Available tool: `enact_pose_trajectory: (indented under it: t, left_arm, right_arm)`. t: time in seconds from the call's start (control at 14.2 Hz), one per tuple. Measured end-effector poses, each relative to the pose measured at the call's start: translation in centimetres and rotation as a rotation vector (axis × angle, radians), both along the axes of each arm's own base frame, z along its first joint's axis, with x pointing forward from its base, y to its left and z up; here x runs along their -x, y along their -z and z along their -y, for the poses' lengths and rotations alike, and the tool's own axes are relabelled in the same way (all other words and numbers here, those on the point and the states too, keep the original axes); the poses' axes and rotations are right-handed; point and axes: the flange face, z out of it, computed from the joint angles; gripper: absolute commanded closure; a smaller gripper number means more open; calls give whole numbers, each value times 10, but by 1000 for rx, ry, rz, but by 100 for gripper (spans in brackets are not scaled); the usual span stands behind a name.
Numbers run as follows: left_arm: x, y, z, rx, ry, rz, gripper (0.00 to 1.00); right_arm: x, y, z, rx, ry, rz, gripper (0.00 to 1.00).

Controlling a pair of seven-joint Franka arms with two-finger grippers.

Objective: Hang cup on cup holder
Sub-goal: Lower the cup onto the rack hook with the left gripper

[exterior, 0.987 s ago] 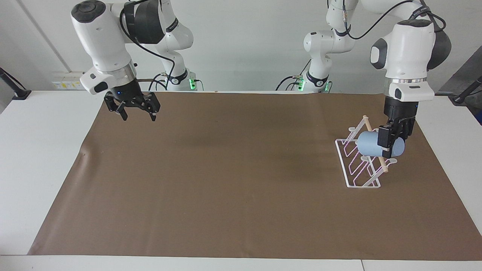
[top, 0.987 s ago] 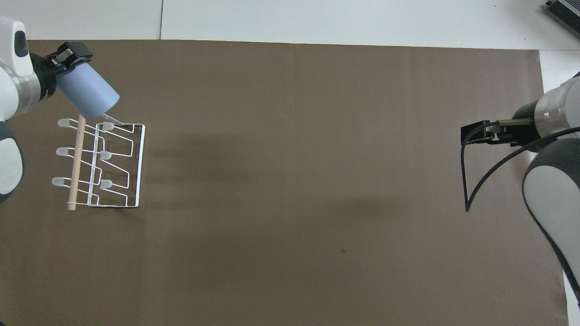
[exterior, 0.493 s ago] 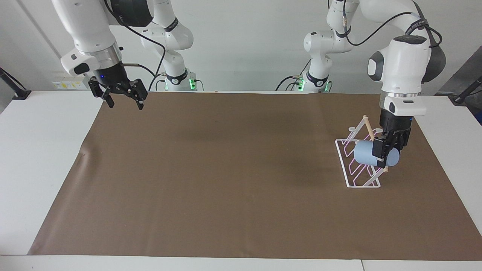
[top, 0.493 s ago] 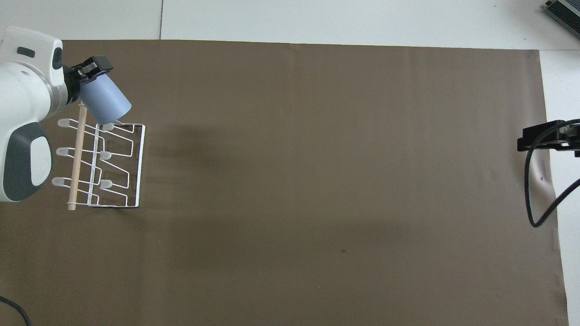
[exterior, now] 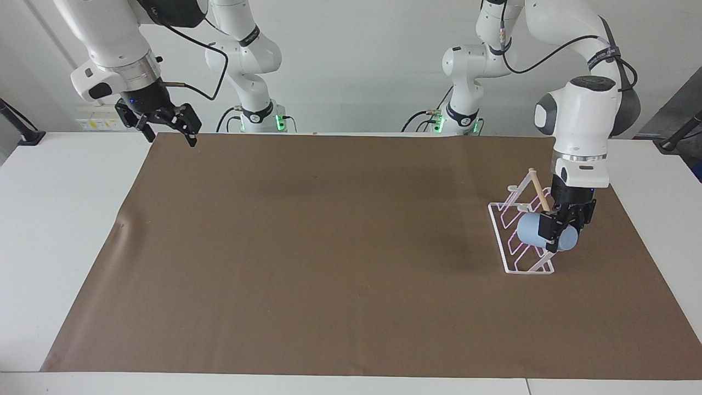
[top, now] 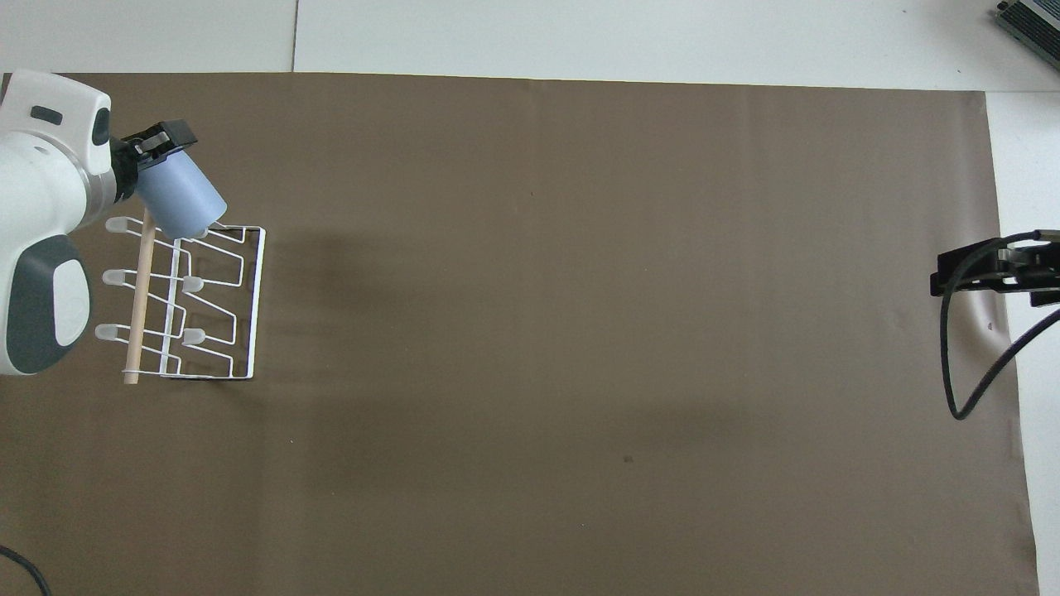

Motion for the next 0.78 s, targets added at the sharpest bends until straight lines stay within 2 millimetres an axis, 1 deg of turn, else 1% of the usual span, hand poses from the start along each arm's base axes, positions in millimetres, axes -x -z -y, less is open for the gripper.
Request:
enact_pose_trajectory:
  t: [0.28,0.56,0.78]
  left_arm:
    - [3,8,-8,-7,-4,7,100]
    - [7,13,-9,-8,-2,6,100]
    - [9,12,-9,-8,-2,7,100]
  right_arm:
    - [3,0,0,-1,-1,-1,0]
    - [3,0,0,-1,-1,-1,0]
    - [3,0,0,-1,-1,-2,0]
